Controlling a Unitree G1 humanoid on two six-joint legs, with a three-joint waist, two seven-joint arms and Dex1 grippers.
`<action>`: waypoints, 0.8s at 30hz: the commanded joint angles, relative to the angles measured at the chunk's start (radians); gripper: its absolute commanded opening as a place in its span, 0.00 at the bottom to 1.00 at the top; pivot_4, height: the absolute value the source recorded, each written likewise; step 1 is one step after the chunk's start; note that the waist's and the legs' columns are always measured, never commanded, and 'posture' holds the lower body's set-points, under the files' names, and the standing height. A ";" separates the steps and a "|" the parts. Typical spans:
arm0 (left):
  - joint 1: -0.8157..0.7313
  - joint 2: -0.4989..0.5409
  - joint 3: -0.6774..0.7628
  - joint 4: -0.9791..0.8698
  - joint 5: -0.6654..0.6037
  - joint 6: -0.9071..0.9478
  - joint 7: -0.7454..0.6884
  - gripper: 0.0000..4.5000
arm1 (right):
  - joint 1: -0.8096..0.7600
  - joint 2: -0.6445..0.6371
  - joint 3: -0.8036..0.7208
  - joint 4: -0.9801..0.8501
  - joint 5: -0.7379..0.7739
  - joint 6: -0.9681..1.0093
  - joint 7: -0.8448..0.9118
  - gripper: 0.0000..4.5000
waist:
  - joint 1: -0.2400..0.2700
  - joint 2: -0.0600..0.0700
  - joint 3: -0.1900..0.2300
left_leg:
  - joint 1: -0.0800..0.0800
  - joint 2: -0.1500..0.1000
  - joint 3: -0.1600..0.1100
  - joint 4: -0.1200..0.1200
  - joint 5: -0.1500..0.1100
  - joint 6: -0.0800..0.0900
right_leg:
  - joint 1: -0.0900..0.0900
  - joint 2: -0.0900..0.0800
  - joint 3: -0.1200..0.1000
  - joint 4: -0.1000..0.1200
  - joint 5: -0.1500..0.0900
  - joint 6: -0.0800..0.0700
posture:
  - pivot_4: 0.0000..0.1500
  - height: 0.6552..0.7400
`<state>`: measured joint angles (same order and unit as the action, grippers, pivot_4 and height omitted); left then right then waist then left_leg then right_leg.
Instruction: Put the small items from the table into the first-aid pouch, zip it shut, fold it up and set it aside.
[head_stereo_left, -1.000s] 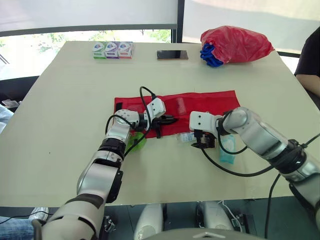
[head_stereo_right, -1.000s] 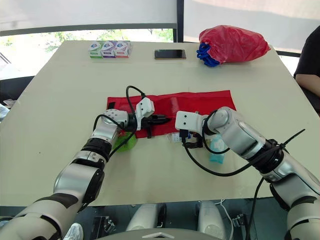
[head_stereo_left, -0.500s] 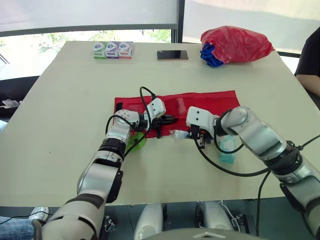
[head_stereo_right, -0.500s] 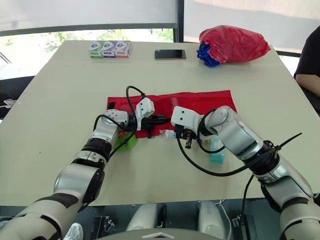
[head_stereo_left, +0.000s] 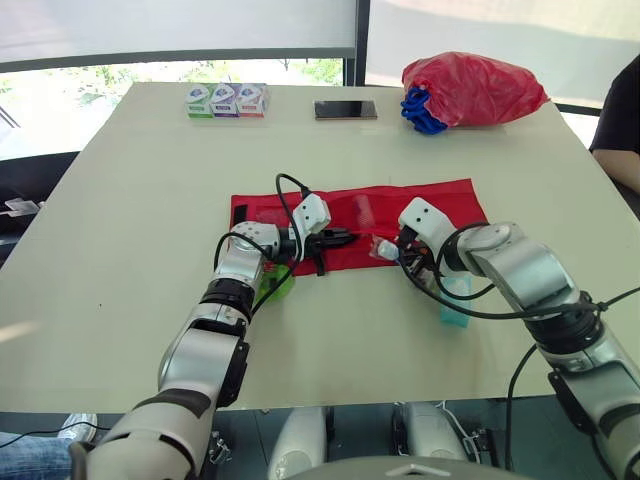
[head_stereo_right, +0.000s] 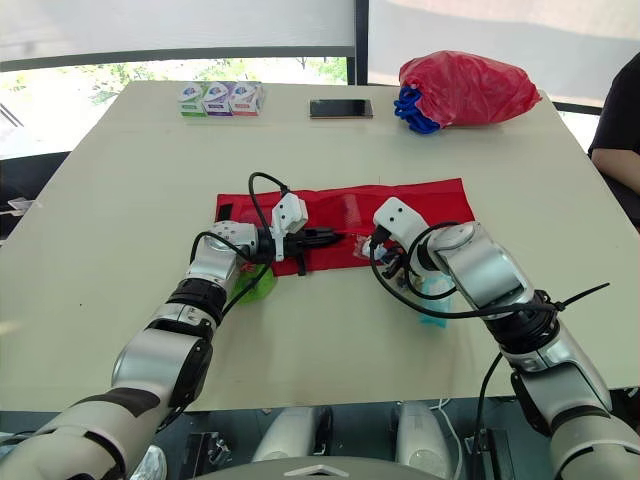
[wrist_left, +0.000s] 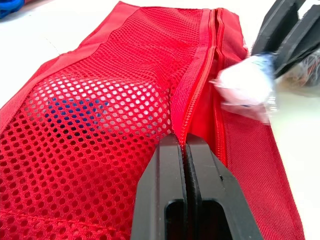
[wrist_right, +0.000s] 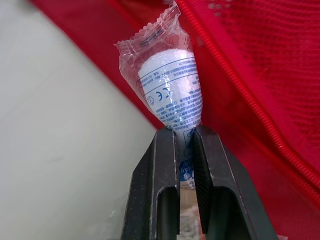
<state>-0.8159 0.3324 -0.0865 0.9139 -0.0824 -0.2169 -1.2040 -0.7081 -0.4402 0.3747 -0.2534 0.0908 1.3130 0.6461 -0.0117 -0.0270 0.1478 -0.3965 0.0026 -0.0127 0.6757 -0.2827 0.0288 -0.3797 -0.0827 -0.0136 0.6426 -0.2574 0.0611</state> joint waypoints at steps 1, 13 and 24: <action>0.013 -0.008 0.012 -0.051 -0.028 0.007 -0.014 0.00 | -0.004 0.049 -0.046 0.041 -0.002 0.034 -0.080 0.01 | -0.001 0.000 0.000 | 0.000 0.000 0.000 0.000 0.000 0.000 | 0.000 0.000 0.000 0.000 0.000 0.000 | 1.00 1.00; 0.028 -0.032 0.024 -0.097 -0.068 0.042 -0.013 0.00 | -0.027 0.007 0.071 0.051 0.014 0.029 -0.101 0.01 | 0.001 0.001 -0.001 | 0.000 0.000 0.000 0.000 0.000 0.000 | 0.000 0.000 0.000 0.000 0.000 0.000 | 1.00 1.00; 0.096 -0.036 0.012 -0.219 -0.086 0.081 -0.039 0.00 | -0.014 0.056 -0.030 0.105 -0.004 0.029 -0.206 0.01 | 0.001 0.001 -0.002 | 0.001 0.000 0.000 0.000 0.000 0.001 | 0.001 0.000 0.000 0.000 0.000 0.000 | 1.00 1.00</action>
<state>-0.7249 0.3014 -0.0556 0.7478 -0.1598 -0.1364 -1.2244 -0.7458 -0.3810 0.3730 -0.1770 0.0975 1.3244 0.4723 -0.0106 -0.0265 0.1457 -0.3958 0.0024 -0.0130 0.6756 -0.2830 0.0294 -0.3790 -0.0828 -0.0136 0.6426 -0.2574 0.0611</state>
